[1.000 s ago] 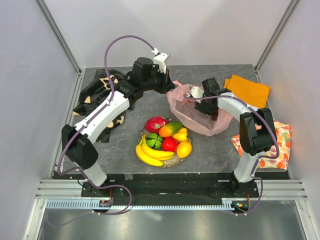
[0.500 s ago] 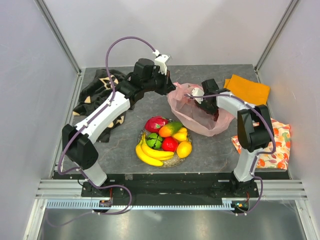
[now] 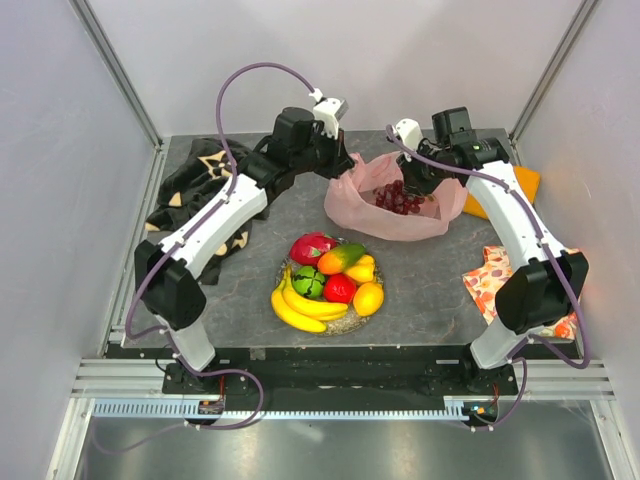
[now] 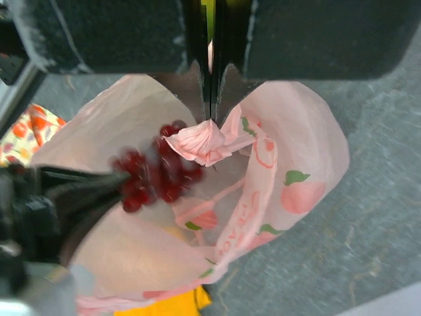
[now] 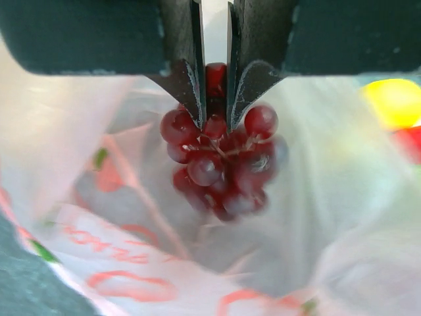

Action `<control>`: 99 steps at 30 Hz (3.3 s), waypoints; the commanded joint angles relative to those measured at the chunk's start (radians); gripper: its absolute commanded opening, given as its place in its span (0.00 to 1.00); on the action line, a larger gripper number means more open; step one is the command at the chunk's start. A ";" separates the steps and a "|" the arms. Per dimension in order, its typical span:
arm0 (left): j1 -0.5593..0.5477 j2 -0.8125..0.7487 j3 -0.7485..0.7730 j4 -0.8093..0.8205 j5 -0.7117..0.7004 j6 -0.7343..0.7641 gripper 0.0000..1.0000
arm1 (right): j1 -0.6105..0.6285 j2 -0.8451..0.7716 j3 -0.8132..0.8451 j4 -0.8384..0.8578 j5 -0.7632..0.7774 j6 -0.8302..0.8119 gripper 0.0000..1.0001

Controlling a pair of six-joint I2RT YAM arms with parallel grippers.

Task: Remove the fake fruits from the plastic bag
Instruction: Take out the fake fruit from the plastic bag, then place the fake fruit on the plate.

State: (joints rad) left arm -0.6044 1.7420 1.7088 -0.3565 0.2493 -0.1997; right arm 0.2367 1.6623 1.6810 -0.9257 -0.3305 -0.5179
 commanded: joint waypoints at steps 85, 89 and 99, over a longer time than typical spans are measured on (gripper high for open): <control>0.451 -0.608 -0.342 -0.036 0.146 0.160 0.77 | 0.656 0.162 0.201 -0.312 -0.131 -0.114 0.01; 0.451 -0.605 -0.336 -0.036 0.146 0.158 0.77 | 0.656 0.175 0.191 -0.279 -0.082 -0.091 0.01; 0.456 -0.598 -0.345 -0.027 0.162 0.144 0.77 | 0.656 0.212 0.197 -0.190 0.021 -0.002 0.20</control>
State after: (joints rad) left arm -0.1570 1.1381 1.3415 -0.4171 0.3801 -0.0238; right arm 0.8890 1.8603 1.8717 -1.1755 -0.3550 -0.5690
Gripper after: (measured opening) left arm 0.771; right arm 0.189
